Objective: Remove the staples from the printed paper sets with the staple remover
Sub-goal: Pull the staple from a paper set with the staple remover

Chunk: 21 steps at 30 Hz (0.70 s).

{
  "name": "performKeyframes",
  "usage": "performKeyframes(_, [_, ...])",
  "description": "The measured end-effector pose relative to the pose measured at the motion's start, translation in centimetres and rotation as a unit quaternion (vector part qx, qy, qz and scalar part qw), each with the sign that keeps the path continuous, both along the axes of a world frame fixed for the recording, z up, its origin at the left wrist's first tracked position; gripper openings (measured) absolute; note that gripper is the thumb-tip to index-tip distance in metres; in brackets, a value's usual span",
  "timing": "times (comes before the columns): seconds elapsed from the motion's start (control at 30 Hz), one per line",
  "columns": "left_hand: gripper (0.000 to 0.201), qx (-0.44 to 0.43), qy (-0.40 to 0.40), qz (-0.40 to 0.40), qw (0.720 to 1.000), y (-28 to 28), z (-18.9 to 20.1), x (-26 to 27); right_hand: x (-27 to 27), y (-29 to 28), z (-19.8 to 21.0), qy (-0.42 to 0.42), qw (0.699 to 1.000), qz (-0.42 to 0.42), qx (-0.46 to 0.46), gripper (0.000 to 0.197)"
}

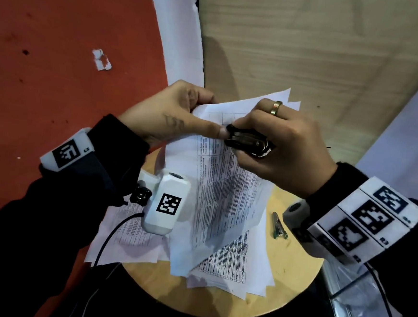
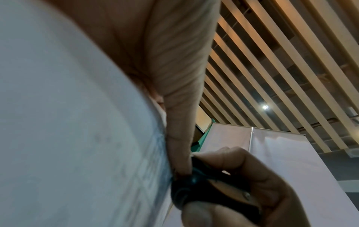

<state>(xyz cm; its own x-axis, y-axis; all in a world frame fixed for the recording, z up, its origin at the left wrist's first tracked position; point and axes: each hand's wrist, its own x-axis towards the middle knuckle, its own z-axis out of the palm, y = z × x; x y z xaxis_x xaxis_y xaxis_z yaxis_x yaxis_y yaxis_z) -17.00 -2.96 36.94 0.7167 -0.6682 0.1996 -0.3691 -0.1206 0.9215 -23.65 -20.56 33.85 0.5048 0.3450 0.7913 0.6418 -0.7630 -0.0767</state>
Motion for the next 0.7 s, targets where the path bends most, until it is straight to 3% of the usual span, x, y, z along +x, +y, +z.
performKeyframes(0.17, [0.025,-0.060,0.015,0.022,0.998,0.3,-0.3,-0.4,-0.3,-0.7,0.1,0.039,0.992,0.030,0.119,0.019])
performKeyframes(0.33, [0.015,-0.051,-0.067,0.116,0.990,1.0,-1.2,1.0,0.6,-2.6,-2.0,0.061,0.982,-0.005,0.181,0.023])
performKeyframes(0.43, [0.014,-0.015,-0.143,0.142,0.979,1.7,-1.9,1.6,2.1,-4.9,-6.1,0.134,0.964,-0.065,0.222,0.032])
performKeyframes(0.53, [0.017,0.013,-0.168,0.123,0.978,2.3,-2.5,1.9,3.0,-6.1,-10.0,0.316,0.896,-0.081,0.300,0.037])
performKeyframes(0.63, [0.026,0.050,-0.138,0.078,0.986,3.2,-2.9,2.7,3.6,-5.9,-11.9,0.439,0.789,0.011,0.430,0.039])
performKeyframes(0.7, [0.024,0.067,-0.096,0.052,0.992,3.9,-2.8,3.2,4.4,-5.6,-12.4,0.471,0.736,0.087,0.478,0.054])
